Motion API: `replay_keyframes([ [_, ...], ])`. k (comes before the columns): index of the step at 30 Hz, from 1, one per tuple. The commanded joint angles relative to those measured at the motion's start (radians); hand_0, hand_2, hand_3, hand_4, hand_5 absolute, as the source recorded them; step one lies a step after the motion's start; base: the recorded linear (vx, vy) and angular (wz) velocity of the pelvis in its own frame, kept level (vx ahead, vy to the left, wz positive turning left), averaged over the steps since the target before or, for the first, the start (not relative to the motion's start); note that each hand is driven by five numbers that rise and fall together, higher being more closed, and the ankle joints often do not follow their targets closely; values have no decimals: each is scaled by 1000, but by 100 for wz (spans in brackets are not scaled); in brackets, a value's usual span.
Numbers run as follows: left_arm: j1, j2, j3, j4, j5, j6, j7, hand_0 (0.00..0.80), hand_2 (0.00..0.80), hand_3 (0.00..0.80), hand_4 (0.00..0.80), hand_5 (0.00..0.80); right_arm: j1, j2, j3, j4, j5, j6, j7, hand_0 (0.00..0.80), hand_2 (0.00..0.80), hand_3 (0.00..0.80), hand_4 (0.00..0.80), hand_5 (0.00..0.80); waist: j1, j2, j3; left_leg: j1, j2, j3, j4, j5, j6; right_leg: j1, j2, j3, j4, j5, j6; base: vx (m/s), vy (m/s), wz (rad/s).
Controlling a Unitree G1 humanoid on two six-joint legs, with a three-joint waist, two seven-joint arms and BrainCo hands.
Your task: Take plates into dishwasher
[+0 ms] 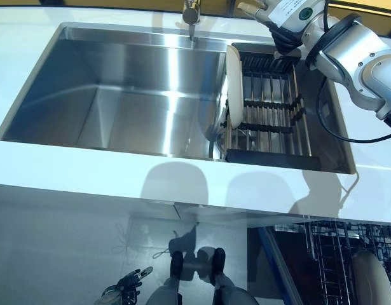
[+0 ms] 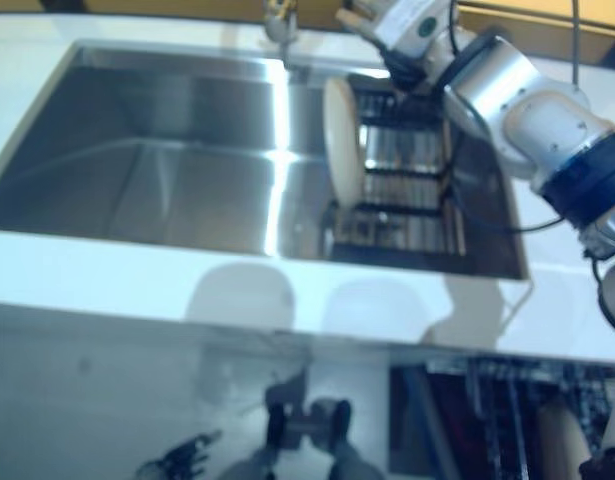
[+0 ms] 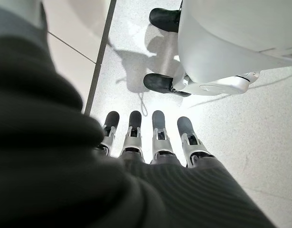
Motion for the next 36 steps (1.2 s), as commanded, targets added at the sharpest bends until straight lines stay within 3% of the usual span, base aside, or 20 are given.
replay_keyframes([
  [1, -4, 36, 0, 5, -12, -20, -6, 0, 0, 0, 0, 0, -97, -2, -5, 20, 63, 14, 4, 0, 0, 0, 0, 0, 20, -54, -14, -28, -29, 2, -9, -22, 11, 48, 14, -25, -1, -81, 55, 20, 17, 6],
  [13, -10, 22, 2, 7, -8, -35, 3, 0, 0, 0, 0, 0, -6, 27, -65, -47, 7, 22, 113, 0, 0, 0, 0, 0, 28, -58, -5, -25, -33, -8, -9, -25, 15, 53, 10, -35, -1, -86, 50, 15, 10, 6],
  [36, 1, 27, 11, -1, -7, -63, 1, 0, 0, 0, 0, 0, 49, -6, -60, -92, -65, -27, 198, 0, 0, 0, 0, 0, 19, -63, 18, -19, -29, 9, -9, -28, 18, 54, 13, -28, -1, -81, 51, 2, 0, 1],
])
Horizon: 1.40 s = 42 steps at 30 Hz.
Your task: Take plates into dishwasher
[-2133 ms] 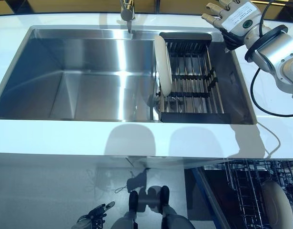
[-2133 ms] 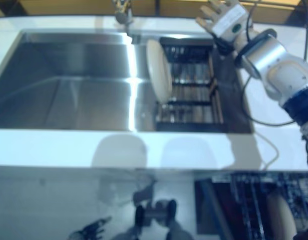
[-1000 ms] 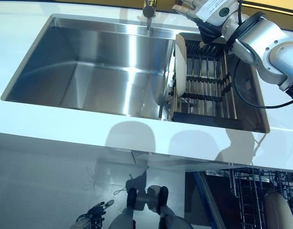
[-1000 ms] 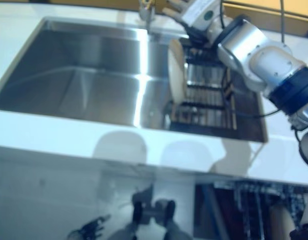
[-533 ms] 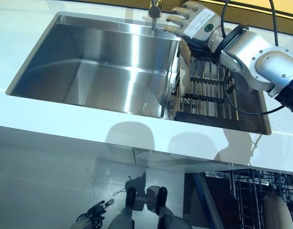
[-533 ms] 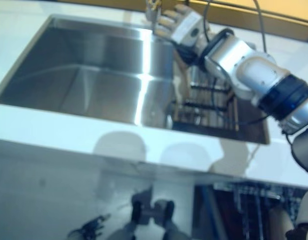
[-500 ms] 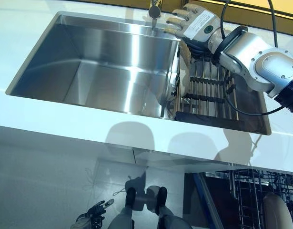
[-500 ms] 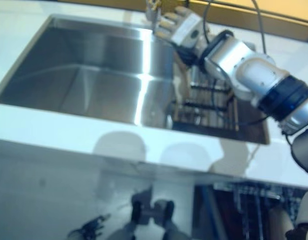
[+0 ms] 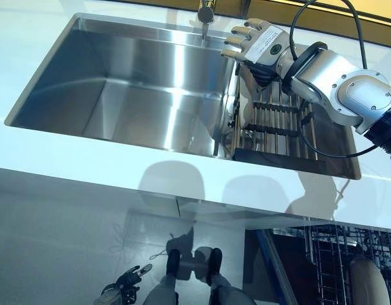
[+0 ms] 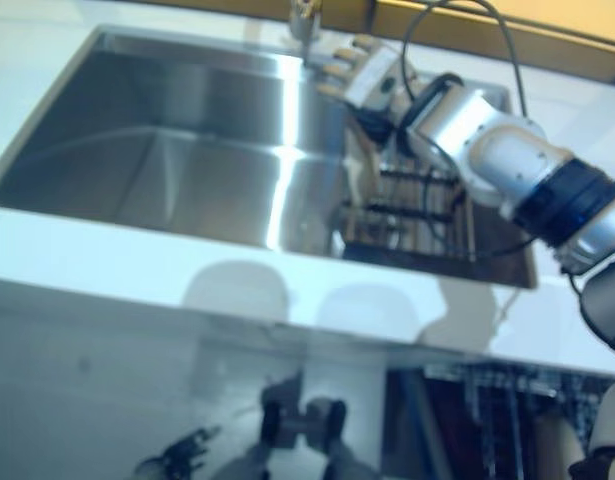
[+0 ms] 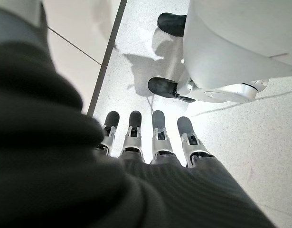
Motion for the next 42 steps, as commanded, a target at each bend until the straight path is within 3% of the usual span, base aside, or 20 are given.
replay_keyframes([
  [1, -2, 22, 8, 6, -8, -23, 2, 0, 0, 0, 0, 0, -22, -45, -52, -8, -35, -6, 6, 0, 0, 0, 0, 0, 21, -31, 5, -14, -29, 40, -8, -42, 24, 46, 14, -6, -1, -77, 48, 0, 0, 0],
  [14, 3, 20, 13, 6, -19, -35, 0, 0, 0, 0, 0, 0, -26, -50, -14, -34, -110, -66, 88, 0, 0, 0, 0, 0, 21, -36, 9, -19, -28, 45, -8, -38, 23, 41, 15, -10, -1, -75, 47, 0, 0, 0],
  [15, 4, 20, 12, 4, -21, -36, 1, 0, 0, 0, 0, 0, -26, -50, -10, -35, -126, -72, 94, 521, 521, 521, 521, 521, 21, -36, 8, -19, -28, 45, -8, -38, 23, 41, 15, -11, -1, -75, 47, 0, 0, 0],
  [16, 4, 20, 11, 2, -22, -34, 2, 0, 0, 0, 0, 0, -28, -51, -7, -35, -136, -77, 97, 709, 709, 709, 709, 709, 21, -36, 8, -19, -29, 45, -8, -37, 23, 41, 15, -11, -1, -75, 47, 0, 0, 0],
  [17, 6, 22, 12, -4, -22, -32, 1, 0, 0, 0, 0, 0, -28, -53, -5, -31, -160, -89, 102, 800, 800, 800, 800, 800, 22, -35, 8, -19, -29, 46, -8, -37, 23, 41, 15, -12, -1, -75, 47, 0, 0, 0],
  [42, 12, 23, 23, 2, -27, -29, -21, 0, 0, 0, 0, 0, -26, -51, 7, 72, -220, -89, 195, 800, 800, 800, 800, 800, 17, -43, -9, -4, -27, 57, -8, -44, 23, 53, 14, -5, -1, -77, 48, 0, 0, 0],
])
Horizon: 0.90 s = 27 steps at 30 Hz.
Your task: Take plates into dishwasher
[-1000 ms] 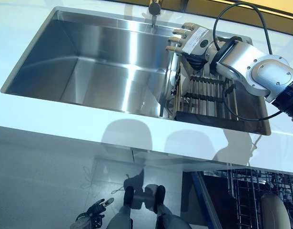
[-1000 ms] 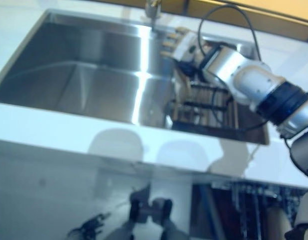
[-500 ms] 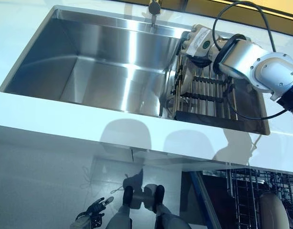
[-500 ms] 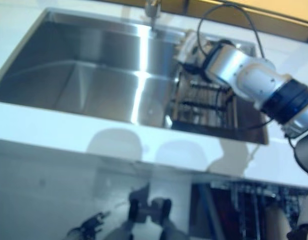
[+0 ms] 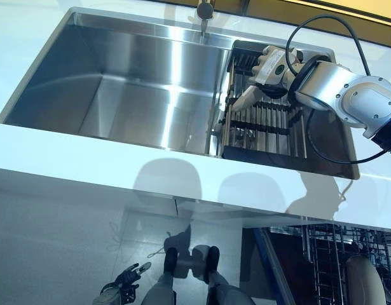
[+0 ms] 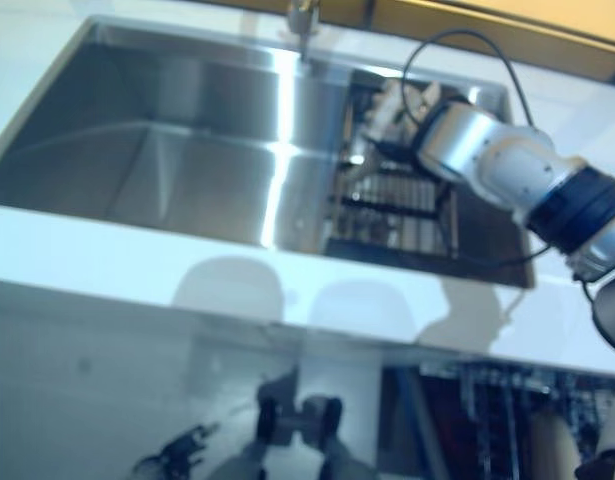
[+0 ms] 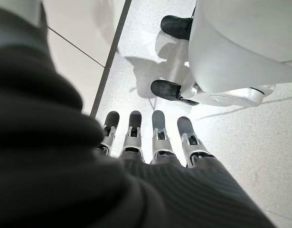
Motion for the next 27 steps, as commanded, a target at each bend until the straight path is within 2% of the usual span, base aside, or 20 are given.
replay_keyframes([
  [1, 5, 20, 7, 14, -25, -8, -19, 0, 0, 0, 0, 0, -52, -3, -1, 72, -29, 23, -8, 800, 800, 800, 800, 800, 17, -34, -19, -6, -28, 53, -6, -46, 23, 54, 13, -5, -1, -77, 49, 0, 0, 0],
  [11, 6, 18, 5, 24, -14, 3, -21, 0, 0, 0, 0, 0, -84, -13, 13, 139, -67, 15, -46, 800, 800, 800, 800, 800, 7, -42, -57, 23, -28, 60, -6, -63, 28, 78, 18, 15, -1, -84, 51, 2, 0, -1],
  [23, 0, 0, 3, 36, 6, 12, -10, 0, 0, 0, 0, 0, -115, -48, 23, 194, -2, 54, -94, 800, 800, 800, 800, 800, -20, -52, -125, 78, -25, 87, -6, -95, 35, 117, 26, 60, -1, -91, 56, 8, 16, -11],
  [27, 9, -3, 7, 39, 15, 11, -12, 0, 0, 0, 0, 0, -110, -71, 11, 209, 67, 77, -130, 800, 800, 800, 800, 800, -28, -50, -148, 99, -25, 96, -6, -106, 39, 132, 28, 75, -1, -94, 57, 16, 21, -8],
])
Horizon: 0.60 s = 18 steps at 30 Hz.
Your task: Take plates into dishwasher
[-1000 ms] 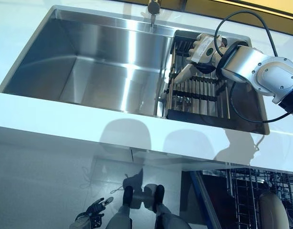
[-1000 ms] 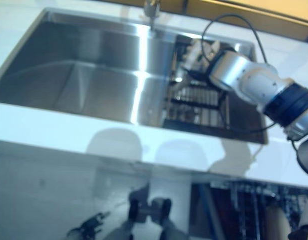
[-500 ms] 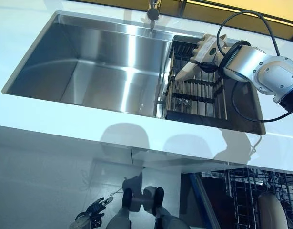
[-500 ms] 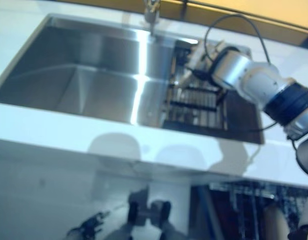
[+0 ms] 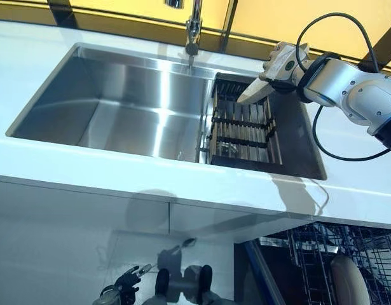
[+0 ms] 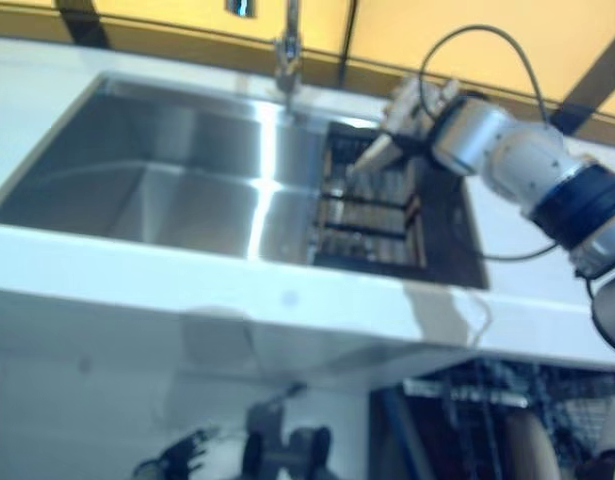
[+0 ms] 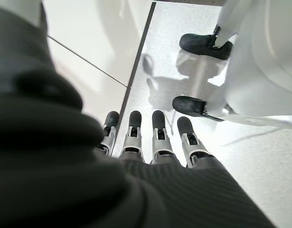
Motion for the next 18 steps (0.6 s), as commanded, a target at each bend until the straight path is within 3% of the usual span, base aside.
replay_keyframes([
  [1, -12, -2, 7, 40, 16, -9, -7, 0, 0, 0, 0, 0, -107, -76, 6, 102, 85, 89, -56, 800, 800, 800, 800, 800, -2, 1, -29, 31, -24, 35, -4, -97, 34, 86, 25, 15, -1, -99, 62, 42, 36, -25],
  [10, 14, -4, 2, 42, 49, -1, -32, 0, 0, 0, 0, 0, -84, -166, -12, 188, 233, 167, -135, 800, 800, 800, 800, 800, -20, 11, -75, 80, -26, 53, -4, -127, 44, 119, 29, 57, -1, -104, 70, 39, 21, -14],
  [18, 42, 4, 11, 50, 77, 0, -57, 0, 0, 0, 0, 0, -24, -271, -44, 250, 348, 170, -151, 800, 800, 800, 800, 800, -46, 18, -109, 118, -24, 75, -4, -146, 51, 143, 32, 94, -1, -102, 77, 69, 15, -15],
])
